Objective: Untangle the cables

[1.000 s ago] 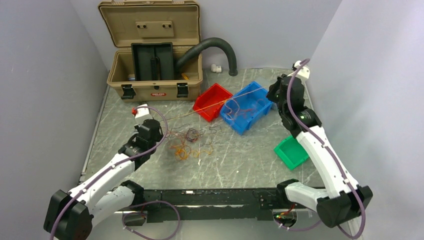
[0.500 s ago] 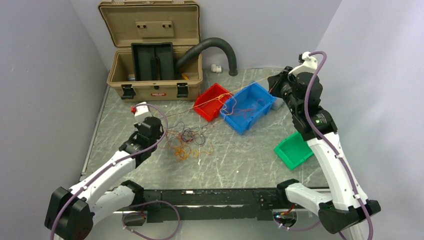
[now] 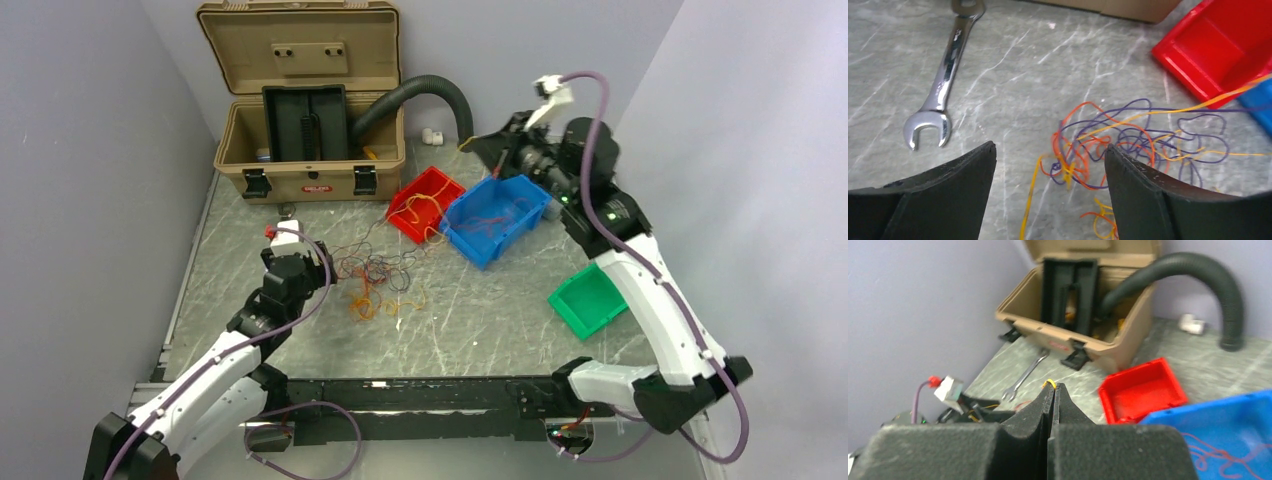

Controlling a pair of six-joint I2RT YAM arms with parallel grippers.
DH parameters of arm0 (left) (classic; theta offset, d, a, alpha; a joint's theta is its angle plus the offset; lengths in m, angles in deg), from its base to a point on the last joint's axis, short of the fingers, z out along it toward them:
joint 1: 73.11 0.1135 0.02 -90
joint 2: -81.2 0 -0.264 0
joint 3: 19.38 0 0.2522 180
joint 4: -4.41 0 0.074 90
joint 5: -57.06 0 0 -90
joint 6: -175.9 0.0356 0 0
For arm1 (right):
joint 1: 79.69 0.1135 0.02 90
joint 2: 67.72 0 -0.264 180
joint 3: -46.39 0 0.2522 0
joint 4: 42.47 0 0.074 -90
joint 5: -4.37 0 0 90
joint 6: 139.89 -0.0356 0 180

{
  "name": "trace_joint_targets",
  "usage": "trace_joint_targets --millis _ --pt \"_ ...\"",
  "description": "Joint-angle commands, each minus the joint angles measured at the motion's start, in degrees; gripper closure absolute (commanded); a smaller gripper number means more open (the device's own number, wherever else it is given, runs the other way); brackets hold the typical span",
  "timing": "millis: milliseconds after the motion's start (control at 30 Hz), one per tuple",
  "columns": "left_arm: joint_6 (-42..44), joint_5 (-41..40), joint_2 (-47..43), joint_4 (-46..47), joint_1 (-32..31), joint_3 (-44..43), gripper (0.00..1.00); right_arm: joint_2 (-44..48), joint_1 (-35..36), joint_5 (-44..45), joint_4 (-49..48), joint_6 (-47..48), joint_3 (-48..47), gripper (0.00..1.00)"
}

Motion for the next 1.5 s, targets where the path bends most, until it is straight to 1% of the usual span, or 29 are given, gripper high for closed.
trace_joint_targets --millis 0,100,200,367,567,800,933,1067,1233,1333,1400,1467 --pt "4.1 7.6 -3.2 9.1 0.2 1.5 0.14 -4.5 7.3 0.3 -2.1 4.5 -5.7 1.00" --pt "5.7 12.0 -4.9 12.4 0.1 3.1 0.07 -8.5 9.4 -0.2 -2.3 4.4 -8.3 1.00" --pt "7.3 18.1 -6.0 15.9 0.1 4.5 0.00 -10.7 11.1 -0.6 -3.7 4.3 -9.7 1.00" --pt "8.4 26.9 -7.0 21.7 0.2 6.4 0.01 -14.8 14.5 -0.3 -2.3 5.9 -14.1 1.00" --pt "9.1 32.8 -8.8 26.2 0.2 8.3 0.01 -17.6 17.8 1.9 -0.8 8.2 -17.2 1.00" --pt "9.8 37.7 -9.0 29.8 0.1 9.7 0.01 -18.3 18.5 3.2 -0.8 9.5 -17.2 1.00" --pt "9.7 38.3 -8.7 30.2 0.2 9.6 0.01 -18.5 18.5 4.6 -0.7 9.9 -16.3 1.00" --pt "7.9 38.4 -9.2 31.6 0.1 9.4 0.01 -18.3 18.5 6.2 -0.3 9.8 -15.8 1.00" --pt "4.5 41.0 -8.1 30.0 0.1 4.5 0.01 -18.4 18.5 6.1 1.3 9.1 -16.0 1.00" --pt "2.8 44.0 -6.1 31.5 0.1 1.7 0.01 -17.5 18.5 5.4 0.8 8.5 -14.8 1.00" --pt "2.1 43.7 -4.7 31.1 0.1 -0.5 0.01 -16.9 18.6 4.7 0.6 8.2 -14.2 1.00" --pt "2.3 41.8 -3.7 29.6 0.1 -3.2 0.01 -16.4 18.6 3.8 0.7 8.0 -14.0 1.00"
